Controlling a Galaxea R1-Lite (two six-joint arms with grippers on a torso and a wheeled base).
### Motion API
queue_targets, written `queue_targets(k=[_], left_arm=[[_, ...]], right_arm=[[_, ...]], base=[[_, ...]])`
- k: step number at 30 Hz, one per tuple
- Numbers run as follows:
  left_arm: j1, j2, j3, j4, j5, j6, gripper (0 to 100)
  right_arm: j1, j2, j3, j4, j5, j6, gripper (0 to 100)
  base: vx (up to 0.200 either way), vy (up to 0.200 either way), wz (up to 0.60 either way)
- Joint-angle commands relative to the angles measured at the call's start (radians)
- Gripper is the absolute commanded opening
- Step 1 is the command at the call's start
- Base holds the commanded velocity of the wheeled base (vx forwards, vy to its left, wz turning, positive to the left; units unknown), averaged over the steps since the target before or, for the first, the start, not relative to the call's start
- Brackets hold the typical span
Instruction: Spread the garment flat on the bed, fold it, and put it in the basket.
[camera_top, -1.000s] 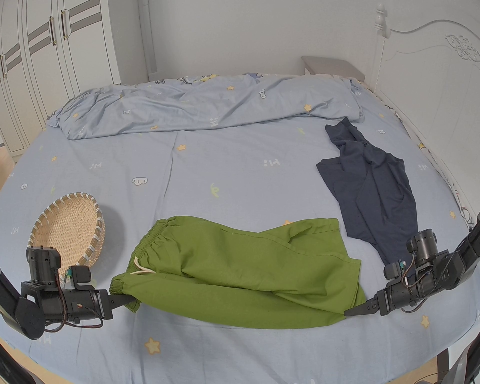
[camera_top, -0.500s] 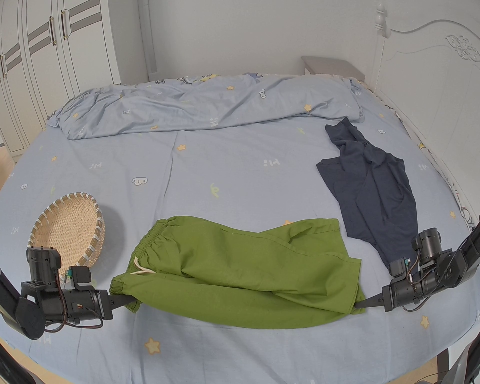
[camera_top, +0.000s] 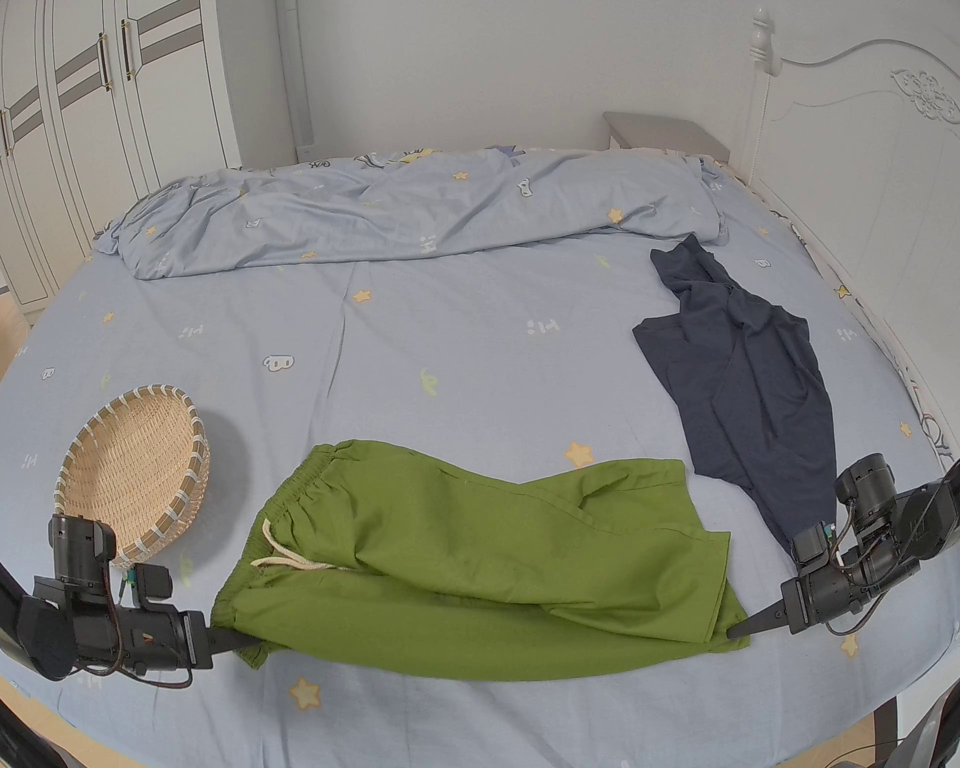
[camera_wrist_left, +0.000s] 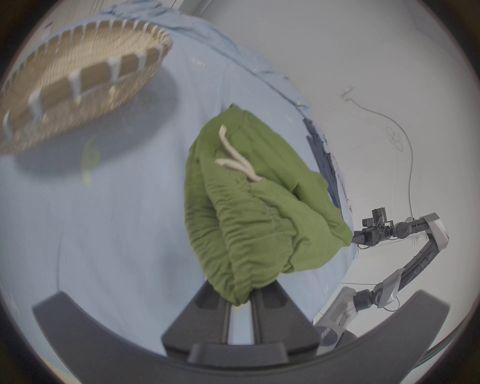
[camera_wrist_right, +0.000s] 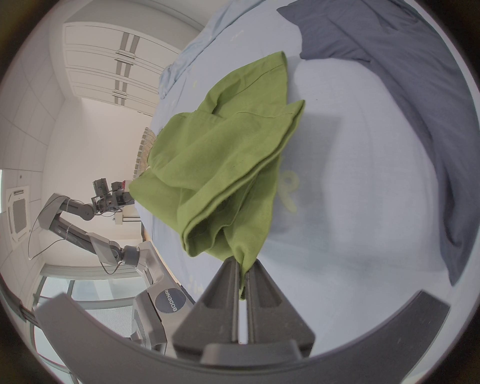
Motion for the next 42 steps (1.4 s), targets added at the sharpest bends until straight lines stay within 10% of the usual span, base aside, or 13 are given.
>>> queue_targets(k=[1,6,30,31,34,35,42], left_arm=[[0.072,-0.145,0.001,0.226,0.0,0.12,0],[0.106,-0.157,0.004,0.387,0.001,0.251,0],[0.057,-0.032,0.035,0.397,0.011,0.3,0],[0.057,-0.032,0.035,0.397,0.011,0.3,100],[0.052,-0.03,0.035,0.396,0.009,0.3,100],[0.05,-0.027,0.033,0.396,0.009,0.3,100],[0.053,-0.038,0.029,0.396,0.0,0.297,100]], right_arm=[[0.001,-0.099,-0.015,0.11,-0.11,-0.008,0],[0.003,-0.097,0.066,0.107,-0.126,-0.033,0],[0.082,-0.045,0.245,-0.027,-0.129,-0.051,0],[0.082,-0.045,0.247,-0.027,-0.129,-0.051,0],[0.084,-0.044,0.247,-0.028,-0.129,-0.053,0],[0.087,-0.042,0.247,-0.028,-0.128,-0.053,100],[0.105,-0.048,0.258,-0.034,-0.126,-0.056,100]], base=[[0.0,0.0,0.0],[0.0,0.0,0.0],[0.0,0.0,0.0],[0.0,0.0,0.0],[0.0,0.0,0.0],[0.0,0.0,0.0],[0.0,0.0,0.0]])
